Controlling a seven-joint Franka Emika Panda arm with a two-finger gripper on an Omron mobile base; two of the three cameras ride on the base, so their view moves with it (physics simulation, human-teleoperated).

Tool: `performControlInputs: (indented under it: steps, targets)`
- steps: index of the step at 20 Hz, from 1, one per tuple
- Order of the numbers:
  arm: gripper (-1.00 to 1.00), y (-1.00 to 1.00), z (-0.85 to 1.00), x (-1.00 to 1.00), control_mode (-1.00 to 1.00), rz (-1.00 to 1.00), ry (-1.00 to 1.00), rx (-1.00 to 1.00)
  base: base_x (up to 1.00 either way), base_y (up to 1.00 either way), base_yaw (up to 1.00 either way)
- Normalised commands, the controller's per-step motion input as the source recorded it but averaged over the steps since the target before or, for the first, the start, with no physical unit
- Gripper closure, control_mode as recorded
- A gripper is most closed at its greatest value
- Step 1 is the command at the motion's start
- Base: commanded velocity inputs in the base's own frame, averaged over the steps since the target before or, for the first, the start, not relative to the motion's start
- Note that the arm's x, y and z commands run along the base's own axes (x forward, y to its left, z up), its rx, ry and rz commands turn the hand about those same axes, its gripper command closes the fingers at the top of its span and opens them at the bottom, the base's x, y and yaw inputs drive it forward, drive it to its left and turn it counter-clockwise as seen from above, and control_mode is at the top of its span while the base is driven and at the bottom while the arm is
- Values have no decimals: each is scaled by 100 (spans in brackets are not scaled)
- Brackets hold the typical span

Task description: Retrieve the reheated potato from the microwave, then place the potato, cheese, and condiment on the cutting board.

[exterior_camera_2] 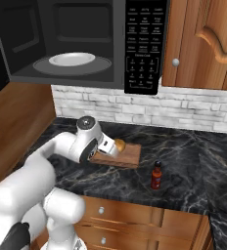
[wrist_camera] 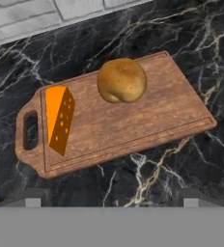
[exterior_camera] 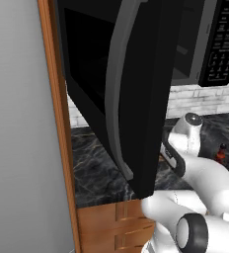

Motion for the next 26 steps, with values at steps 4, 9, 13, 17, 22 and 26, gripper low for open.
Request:
performControlInputs:
  steps: [4, 9, 13, 17, 22, 26]
  targets:
    - [-100, -59, 75, -39, -100, -7, 0, -2, 0, 0, 0]
    - [-100, -66, 33, -33, -100, -7, 0, -2, 0, 0, 0]
    - [-100, -72, 7, -28, -100, -8, 3, -2, 0, 0, 0]
    - [-100, -71, 3, -27, -100, -7, 5, 0, 0, 0, 0]
    - [-100, -54, 2, -20, -100, -4, 5, 0, 0, 0, 0]
    - [-100, -40, 0, -1, -100, -3, 6, -2, 0, 0, 0]
